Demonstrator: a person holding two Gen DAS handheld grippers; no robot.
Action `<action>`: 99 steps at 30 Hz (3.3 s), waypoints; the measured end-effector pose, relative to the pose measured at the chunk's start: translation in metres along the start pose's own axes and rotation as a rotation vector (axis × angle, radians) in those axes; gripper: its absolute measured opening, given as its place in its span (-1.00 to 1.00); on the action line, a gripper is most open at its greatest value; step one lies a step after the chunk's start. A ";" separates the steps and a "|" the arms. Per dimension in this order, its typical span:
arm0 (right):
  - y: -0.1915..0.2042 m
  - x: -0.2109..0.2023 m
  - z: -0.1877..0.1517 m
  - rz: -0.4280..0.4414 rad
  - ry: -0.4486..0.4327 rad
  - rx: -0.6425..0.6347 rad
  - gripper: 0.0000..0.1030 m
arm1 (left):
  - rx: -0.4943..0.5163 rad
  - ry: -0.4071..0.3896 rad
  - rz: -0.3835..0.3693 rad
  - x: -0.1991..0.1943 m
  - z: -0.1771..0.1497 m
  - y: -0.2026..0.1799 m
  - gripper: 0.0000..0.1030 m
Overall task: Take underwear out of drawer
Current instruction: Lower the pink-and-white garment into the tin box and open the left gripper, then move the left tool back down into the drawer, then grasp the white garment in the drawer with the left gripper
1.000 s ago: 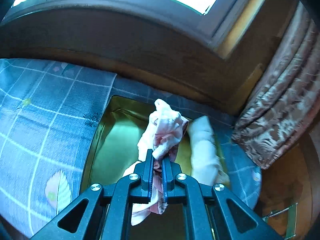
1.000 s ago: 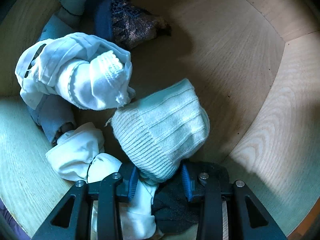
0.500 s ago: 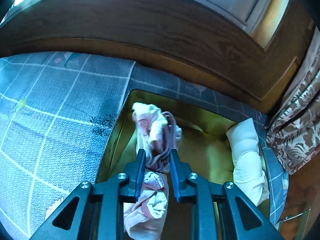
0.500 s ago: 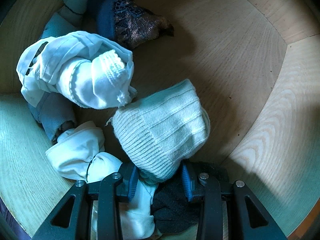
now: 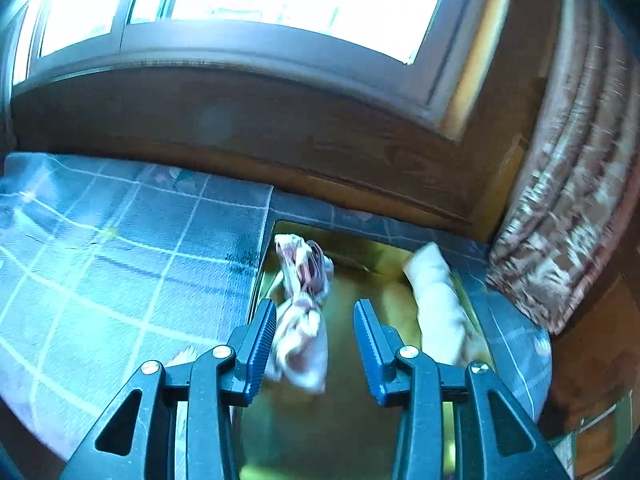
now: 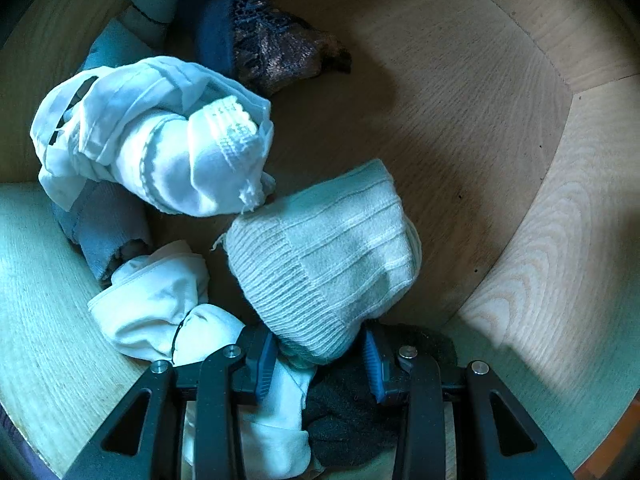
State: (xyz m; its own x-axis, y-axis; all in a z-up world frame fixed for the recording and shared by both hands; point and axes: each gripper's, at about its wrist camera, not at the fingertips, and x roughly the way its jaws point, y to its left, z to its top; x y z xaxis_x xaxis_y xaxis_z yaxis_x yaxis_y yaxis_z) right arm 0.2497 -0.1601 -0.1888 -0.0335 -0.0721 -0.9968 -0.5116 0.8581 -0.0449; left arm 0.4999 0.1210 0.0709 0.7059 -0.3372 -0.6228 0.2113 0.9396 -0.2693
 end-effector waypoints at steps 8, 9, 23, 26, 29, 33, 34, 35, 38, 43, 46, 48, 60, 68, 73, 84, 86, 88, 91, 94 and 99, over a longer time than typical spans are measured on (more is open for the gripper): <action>0.006 0.000 0.000 -0.008 0.002 -0.002 -0.27 | 0.015 0.019 -0.009 -0.060 -0.074 0.016 -0.21; 0.007 0.000 0.001 -0.009 0.003 -0.001 -0.27 | 0.016 0.024 -0.010 -0.065 -0.085 0.019 -0.21; 0.005 0.000 0.001 -0.006 0.004 -0.002 -0.27 | -0.083 0.168 0.032 -0.106 -0.218 0.069 -0.21; 0.005 0.000 0.001 -0.007 0.003 -0.005 -0.27 | -0.111 0.182 0.072 -0.121 -0.243 0.084 -0.21; 0.005 -0.001 0.001 -0.011 0.003 -0.010 -0.27 | -0.119 0.198 0.096 -0.135 -0.266 0.092 -0.21; 0.006 -0.001 0.001 -0.010 0.004 -0.008 -0.27 | -0.054 0.233 0.111 -0.142 -0.292 0.079 -0.21; 0.006 -0.001 0.001 -0.009 0.004 -0.007 -0.27 | -0.037 0.246 0.107 -0.142 -0.298 0.074 -0.21; 0.006 -0.002 0.001 -0.007 0.003 -0.005 -0.27 | -0.015 0.259 0.098 -0.141 -0.303 0.068 -0.21; 0.004 -0.002 0.001 -0.005 0.003 -0.003 -0.27 | 0.033 0.286 0.050 -0.135 -0.318 0.047 -0.21; 0.001 -0.003 0.001 0.002 -0.006 0.003 -0.28 | 0.102 0.303 -0.037 -0.125 -0.335 0.013 -0.21; 0.002 -0.004 0.000 -0.007 -0.009 -0.006 -0.29 | 0.150 0.312 -0.040 -0.118 -0.342 -0.004 -0.21; 0.002 -0.005 0.000 -0.013 -0.019 -0.006 -0.32 | 0.158 0.315 -0.047 -0.116 -0.343 -0.010 -0.21; -0.005 -0.019 -0.010 -0.021 -0.093 0.037 -0.36 | 0.223 0.322 -0.043 -0.121 -0.356 -0.011 -0.21; -0.005 -0.032 -0.028 -0.019 -0.151 0.070 -0.36 | 0.302 0.348 -0.057 -0.115 -0.358 -0.023 -0.21; -0.007 -0.045 -0.037 -0.034 -0.185 0.084 -0.36 | 0.349 0.361 -0.059 -0.107 -0.354 -0.031 -0.21; -0.004 -0.076 -0.064 -0.023 -0.263 0.128 -0.36 | 0.469 0.418 -0.089 -0.095 -0.355 -0.048 -0.21; -0.004 -0.084 -0.067 -0.027 -0.284 0.140 -0.36 | 0.488 0.430 -0.098 -0.092 -0.355 -0.051 -0.21; -0.006 -0.092 -0.074 -0.023 -0.306 0.158 -0.36 | 0.512 0.440 -0.101 -0.089 -0.354 -0.055 -0.21; -0.013 -0.105 -0.083 -0.024 -0.333 0.187 -0.36 | 0.560 0.466 -0.108 -0.080 -0.353 -0.062 -0.21; -0.020 -0.113 -0.096 -0.024 -0.355 0.215 -0.36 | 0.603 0.505 -0.121 -0.068 -0.351 -0.069 -0.21; -0.027 -0.121 -0.110 -0.019 -0.378 0.252 -0.36 | 0.625 0.589 -0.139 -0.041 -0.352 -0.075 -0.21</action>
State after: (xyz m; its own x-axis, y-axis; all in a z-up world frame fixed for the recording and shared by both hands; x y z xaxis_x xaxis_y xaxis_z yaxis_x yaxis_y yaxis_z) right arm 0.1732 -0.2299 -0.0598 0.3135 0.0608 -0.9476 -0.2821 0.9589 -0.0318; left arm 0.2167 0.0435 -0.1417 0.2180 -0.2641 -0.9395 0.7237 0.6897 -0.0259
